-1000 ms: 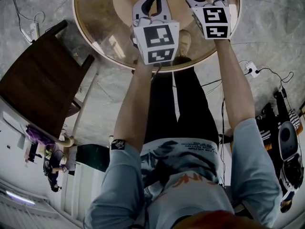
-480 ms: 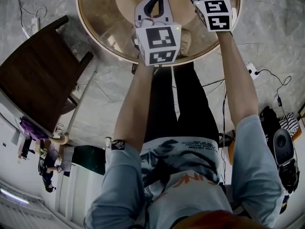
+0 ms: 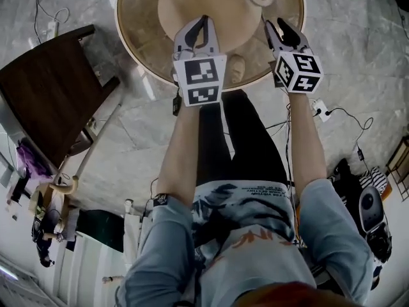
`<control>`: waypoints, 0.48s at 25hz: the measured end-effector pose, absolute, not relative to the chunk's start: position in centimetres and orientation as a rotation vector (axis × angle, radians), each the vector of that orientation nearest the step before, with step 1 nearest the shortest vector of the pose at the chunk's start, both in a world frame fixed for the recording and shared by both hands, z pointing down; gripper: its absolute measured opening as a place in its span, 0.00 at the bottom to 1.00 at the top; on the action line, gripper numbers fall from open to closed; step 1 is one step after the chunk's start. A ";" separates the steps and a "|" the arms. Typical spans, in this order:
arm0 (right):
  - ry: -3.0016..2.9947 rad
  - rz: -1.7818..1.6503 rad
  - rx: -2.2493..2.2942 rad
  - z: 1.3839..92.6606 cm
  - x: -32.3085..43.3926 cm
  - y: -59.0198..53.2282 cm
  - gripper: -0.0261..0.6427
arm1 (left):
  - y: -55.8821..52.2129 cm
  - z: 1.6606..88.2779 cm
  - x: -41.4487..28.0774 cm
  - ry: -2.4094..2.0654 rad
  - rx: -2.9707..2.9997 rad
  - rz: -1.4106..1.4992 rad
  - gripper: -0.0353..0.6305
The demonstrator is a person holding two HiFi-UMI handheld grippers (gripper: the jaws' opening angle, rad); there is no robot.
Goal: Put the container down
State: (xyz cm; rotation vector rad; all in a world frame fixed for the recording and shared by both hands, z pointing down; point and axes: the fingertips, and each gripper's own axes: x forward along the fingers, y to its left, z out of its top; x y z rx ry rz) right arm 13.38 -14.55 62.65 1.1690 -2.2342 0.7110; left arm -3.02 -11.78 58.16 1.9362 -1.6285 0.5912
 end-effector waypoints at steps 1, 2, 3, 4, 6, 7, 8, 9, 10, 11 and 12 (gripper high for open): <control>-2.239 0.711 1.175 60.9 13.6 -13.9 0.21 | -11.5 56.4 -2.8 -1.625 1.946 0.546 0.09; -2.248 0.711 1.176 59.3 13.6 -13.4 0.16 | -11.2 54.8 -2.7 -1.627 1.957 0.509 0.09; -2.261 0.716 1.174 57.8 13.5 -12.9 0.12 | -10.8 53.2 -2.7 -1.636 1.971 0.492 0.09; -2.277 0.725 1.171 56.5 13.5 -12.4 0.08 | -10.3 51.8 -2.4 -1.648 1.988 0.495 0.09; -2.318 0.739 1.171 54.0 13.8 -12.0 0.06 | -9.7 49.6 -1.6 -1.677 2.027 0.525 0.09; -2.340 0.736 1.171 52.8 13.6 -12.0 0.06 | -9.7 48.7 -1.4 -1.692 2.040 0.536 0.09; -2.363 0.721 1.168 51.5 13.2 -12.0 0.06 | -9.6 47.8 -1.5 -1.709 2.046 0.538 0.09; -2.386 0.698 1.162 50.0 12.4 -12.0 0.06 | -9.5 46.6 -1.9 -1.729 2.043 0.528 0.09; -2.407 0.671 1.157 48.3 11.6 -12.0 0.06 | -9.4 45.3 -2.4 -1.750 2.037 0.507 0.09; -2.426 0.645 1.157 46.3 11.0 -12.1 0.06 | -9.4 43.6 -2.8 -1.772 2.030 0.479 0.09; -2.445 0.624 1.166 44.1 10.7 -12.1 0.06 | -9.4 41.7 -2.9 -1.793 2.024 0.449 0.09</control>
